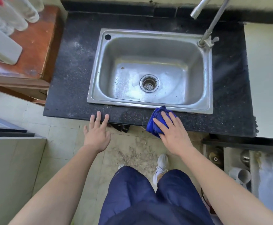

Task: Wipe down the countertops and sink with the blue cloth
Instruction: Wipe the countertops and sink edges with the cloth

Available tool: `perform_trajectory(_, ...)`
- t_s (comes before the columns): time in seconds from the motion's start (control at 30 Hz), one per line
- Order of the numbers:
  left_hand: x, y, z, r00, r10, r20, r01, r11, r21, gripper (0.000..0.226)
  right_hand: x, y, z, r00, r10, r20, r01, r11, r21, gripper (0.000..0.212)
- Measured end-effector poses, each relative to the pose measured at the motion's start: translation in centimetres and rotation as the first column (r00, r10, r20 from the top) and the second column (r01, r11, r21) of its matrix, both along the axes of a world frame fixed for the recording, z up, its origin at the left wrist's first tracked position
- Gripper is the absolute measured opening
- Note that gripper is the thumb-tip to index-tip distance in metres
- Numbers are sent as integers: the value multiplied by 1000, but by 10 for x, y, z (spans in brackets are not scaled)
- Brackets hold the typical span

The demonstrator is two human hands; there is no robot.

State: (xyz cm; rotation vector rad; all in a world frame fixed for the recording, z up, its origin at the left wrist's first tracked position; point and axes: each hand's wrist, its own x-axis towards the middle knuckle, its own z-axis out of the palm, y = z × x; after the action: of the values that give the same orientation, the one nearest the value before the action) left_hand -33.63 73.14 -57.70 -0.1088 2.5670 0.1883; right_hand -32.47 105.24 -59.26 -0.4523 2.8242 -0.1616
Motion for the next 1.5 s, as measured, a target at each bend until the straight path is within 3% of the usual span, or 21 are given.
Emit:
perform_trajectory(0.17, -4, 3, 8, 1000, 6, 16, -6, 1000, -27, 64, -6, -2, 4, 998, 43, 53, -46, 996, 70, 61)
perform_trajectory(0.33, -6, -19, 8, 995, 56, -85, -60, 998, -35, 60, -23, -44, 5, 983, 171, 72, -176, 982, 71, 65)
perform_trajectory(0.67, -45, -163, 2, 983, 28, -183, -30, 1000, -8, 60, -54, -248, -1, 985, 156, 73, -155, 988, -20, 65)
perform_trajectory(0.83, -60, -217, 2, 984, -11, -178, 15, 1000, 24, 59, -73, -348, 0, 995, 57, 86, -49, 995, -91, 62)
perform_trajectory(1.0, -68, -223, -11, 989, -100, -111, 106, 993, 55, 63, -63, -313, 1, 993, 92, 73, -87, 994, -68, 65)
perform_trajectory(1.2, -69, -217, -13, 993, -48, -108, 57, 995, 83, 63, -21, -218, 15, 978, -189, 84, 180, 978, 103, 66)
perform_trajectory(1.4, -68, -217, -13, 992, -57, -115, 68, 993, 93, 73, -26, -228, 18, 975, -202, 92, 182, 966, 186, 65)
perform_trajectory(1.5, -70, -223, -9, 994, -73, -84, 84, 988, 128, 69, -36, -256, 15, 991, -67, 120, 48, 987, 154, 67)
